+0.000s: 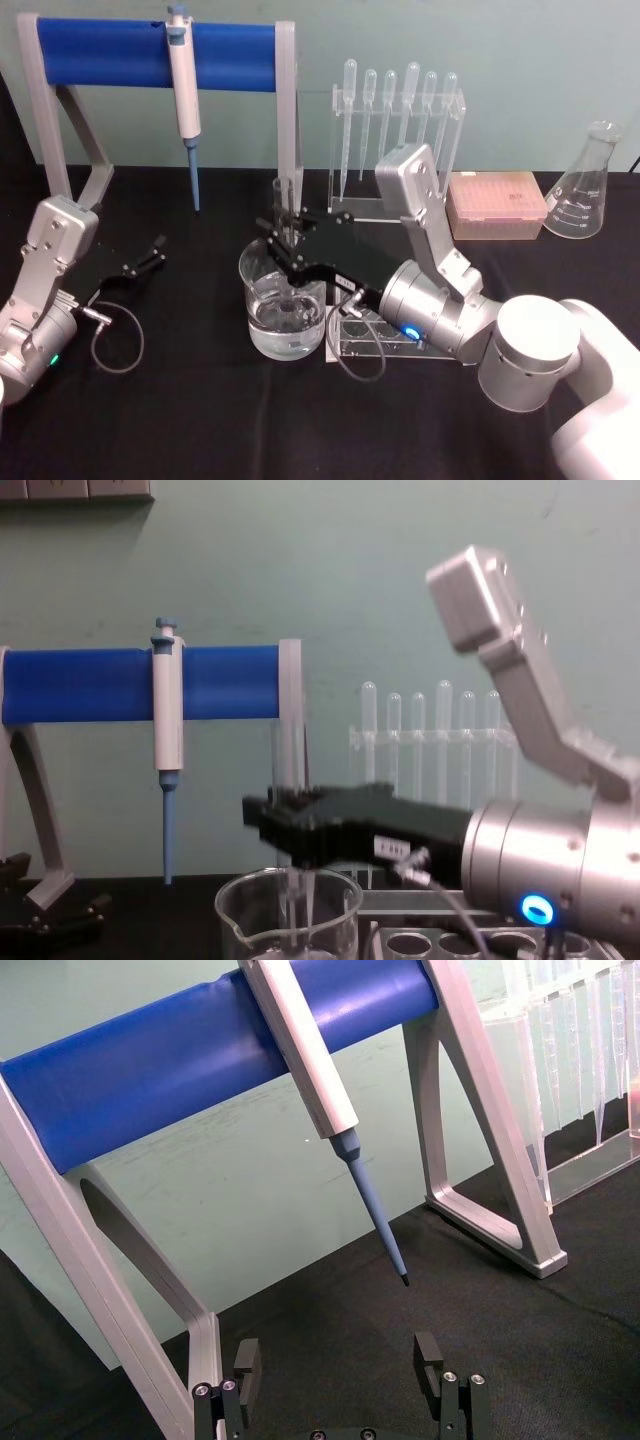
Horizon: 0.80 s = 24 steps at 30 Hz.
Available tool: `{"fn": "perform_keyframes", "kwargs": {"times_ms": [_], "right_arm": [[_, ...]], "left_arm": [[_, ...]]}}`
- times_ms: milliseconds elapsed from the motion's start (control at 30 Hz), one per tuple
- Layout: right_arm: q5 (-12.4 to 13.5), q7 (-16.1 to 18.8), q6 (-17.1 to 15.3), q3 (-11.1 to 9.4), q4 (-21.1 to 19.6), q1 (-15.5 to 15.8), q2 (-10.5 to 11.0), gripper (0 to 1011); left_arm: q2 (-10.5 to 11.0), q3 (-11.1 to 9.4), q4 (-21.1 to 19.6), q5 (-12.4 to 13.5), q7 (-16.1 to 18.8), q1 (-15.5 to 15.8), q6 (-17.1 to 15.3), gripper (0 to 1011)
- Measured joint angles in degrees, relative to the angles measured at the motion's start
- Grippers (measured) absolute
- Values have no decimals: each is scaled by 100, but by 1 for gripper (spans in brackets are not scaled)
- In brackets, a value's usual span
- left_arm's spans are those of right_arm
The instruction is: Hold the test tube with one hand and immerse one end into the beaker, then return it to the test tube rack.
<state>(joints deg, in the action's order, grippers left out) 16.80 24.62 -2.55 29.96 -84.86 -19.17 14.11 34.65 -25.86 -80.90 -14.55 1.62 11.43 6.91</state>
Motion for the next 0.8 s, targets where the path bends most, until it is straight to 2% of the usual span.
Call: {"fn": "perform_keyframes", "kwargs": {"times_ms": [300, 400, 467, 700, 767, 800], "right_arm": [[69, -89, -381, -136, -816, -57, 176, 225], [183, -149, -498, -303, -1256, -25, 319, 225], [238, -178, -535, -375, -1395, 16, 381, 225], [448, -452, -697, -896, -2067, 503, 881, 225], [448, -529, -750, -1001, -2166, 670, 1015, 225], [448, -529, -750, -1001, -2166, 670, 1015, 225]], "left_arm": [[0, 0, 0, 0, 0, 0, 0, 1000], [0, 0, 0, 0, 0, 0, 0, 1000], [0, 0, 0, 0, 0, 0, 0, 1000], [0, 0, 0, 0, 0, 0, 0, 1000], [0, 0, 0, 0, 0, 0, 0, 1000], [0, 0, 0, 0, 0, 0, 0, 1000]]}}
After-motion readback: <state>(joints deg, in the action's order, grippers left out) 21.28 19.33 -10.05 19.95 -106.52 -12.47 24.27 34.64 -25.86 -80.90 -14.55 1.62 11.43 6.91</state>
